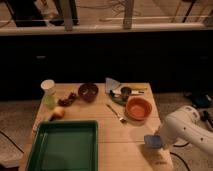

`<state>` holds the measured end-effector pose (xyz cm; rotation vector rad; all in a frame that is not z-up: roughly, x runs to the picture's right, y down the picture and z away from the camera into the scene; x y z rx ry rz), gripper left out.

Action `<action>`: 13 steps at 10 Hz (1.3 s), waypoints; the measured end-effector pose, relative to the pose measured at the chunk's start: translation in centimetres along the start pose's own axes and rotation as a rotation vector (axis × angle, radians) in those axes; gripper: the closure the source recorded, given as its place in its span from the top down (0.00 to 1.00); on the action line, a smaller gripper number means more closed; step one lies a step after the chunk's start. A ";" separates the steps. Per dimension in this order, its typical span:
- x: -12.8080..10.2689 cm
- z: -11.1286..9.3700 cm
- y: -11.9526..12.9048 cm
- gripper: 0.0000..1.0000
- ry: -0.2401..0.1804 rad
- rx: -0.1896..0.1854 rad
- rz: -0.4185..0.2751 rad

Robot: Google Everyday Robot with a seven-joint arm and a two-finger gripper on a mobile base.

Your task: Place sponge in tray

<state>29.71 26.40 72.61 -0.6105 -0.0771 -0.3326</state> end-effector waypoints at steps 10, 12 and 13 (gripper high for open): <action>-2.5 -3.7 -3.1 0.03 0.038 0.019 -0.047; -2.9 -4.4 -3.4 0.03 0.044 0.017 -0.057; -3.3 -4.8 -3.6 0.03 0.047 0.016 -0.066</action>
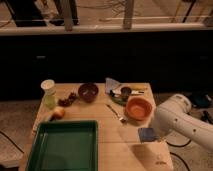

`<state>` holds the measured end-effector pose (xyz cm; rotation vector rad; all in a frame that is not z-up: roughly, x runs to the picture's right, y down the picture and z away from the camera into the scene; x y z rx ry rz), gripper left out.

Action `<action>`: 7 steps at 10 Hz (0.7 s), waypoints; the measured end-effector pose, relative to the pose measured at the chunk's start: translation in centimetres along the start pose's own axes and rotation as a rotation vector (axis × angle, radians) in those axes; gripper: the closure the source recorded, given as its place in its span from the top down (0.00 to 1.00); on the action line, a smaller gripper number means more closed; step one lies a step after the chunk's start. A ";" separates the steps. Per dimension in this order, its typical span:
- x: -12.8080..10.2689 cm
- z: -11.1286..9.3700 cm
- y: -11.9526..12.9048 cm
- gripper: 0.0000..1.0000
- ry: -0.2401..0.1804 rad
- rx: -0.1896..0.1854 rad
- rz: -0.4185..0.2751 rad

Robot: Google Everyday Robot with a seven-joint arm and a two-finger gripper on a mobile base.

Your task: Place sponge in tray

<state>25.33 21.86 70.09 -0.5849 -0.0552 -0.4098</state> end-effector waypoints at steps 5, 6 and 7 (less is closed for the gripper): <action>-1.5 -1.2 -1.5 0.03 0.012 0.004 -0.044; -1.6 -1.4 -1.6 0.03 0.015 0.002 -0.049; -1.7 -1.5 -1.7 0.03 0.016 0.002 -0.052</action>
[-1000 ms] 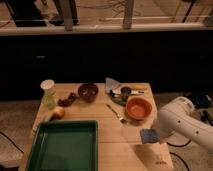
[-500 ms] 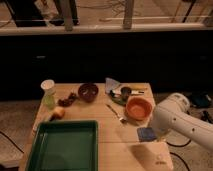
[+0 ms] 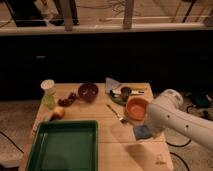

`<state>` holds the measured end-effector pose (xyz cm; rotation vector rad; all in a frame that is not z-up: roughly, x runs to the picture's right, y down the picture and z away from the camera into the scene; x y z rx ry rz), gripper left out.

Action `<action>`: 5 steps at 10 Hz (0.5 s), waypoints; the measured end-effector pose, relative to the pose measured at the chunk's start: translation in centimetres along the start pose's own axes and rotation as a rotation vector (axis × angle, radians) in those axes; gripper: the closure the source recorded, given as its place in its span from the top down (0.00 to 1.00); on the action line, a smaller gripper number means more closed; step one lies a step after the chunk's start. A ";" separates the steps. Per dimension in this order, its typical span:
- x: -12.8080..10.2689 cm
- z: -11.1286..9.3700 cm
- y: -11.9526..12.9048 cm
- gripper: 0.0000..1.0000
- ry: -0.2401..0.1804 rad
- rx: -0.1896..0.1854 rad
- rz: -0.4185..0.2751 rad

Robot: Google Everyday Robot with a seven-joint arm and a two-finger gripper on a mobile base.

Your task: Place sponge in tray

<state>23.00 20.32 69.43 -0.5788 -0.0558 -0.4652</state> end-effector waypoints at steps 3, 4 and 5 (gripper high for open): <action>-1.7 -0.8 -1.3 0.03 -0.001 0.003 -0.036; -1.7 -0.9 -1.4 0.03 0.002 0.000 -0.040; -1.8 -1.1 -1.5 0.03 0.002 0.001 -0.045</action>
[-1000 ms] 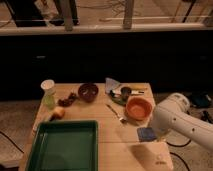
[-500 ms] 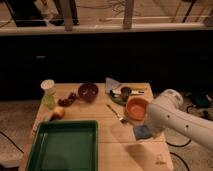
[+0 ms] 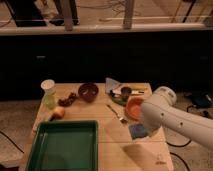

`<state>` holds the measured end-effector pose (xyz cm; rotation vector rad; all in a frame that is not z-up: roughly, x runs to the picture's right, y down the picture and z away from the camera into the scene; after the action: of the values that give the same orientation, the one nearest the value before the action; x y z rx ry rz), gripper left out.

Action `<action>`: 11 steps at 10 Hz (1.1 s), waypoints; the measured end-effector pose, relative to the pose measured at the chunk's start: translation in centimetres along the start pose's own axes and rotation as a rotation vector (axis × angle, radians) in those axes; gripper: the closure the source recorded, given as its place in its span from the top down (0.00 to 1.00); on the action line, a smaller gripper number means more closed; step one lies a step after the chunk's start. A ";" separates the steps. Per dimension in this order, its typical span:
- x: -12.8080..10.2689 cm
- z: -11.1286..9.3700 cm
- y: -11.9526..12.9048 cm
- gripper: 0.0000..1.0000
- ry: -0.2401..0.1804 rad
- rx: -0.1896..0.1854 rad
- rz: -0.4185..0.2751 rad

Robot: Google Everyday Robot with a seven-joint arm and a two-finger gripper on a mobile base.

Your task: Place sponge in tray

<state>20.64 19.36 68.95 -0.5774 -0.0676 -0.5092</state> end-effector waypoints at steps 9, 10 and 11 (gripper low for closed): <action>-1.9 -2.0 -2.6 0.03 -0.015 0.008 -0.063; -2.0 -2.1 -2.8 0.03 -0.014 0.008 -0.071; -2.3 -2.3 -3.0 0.03 -0.016 0.008 -0.083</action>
<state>17.06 16.99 68.11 -0.5730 -0.1091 -0.5848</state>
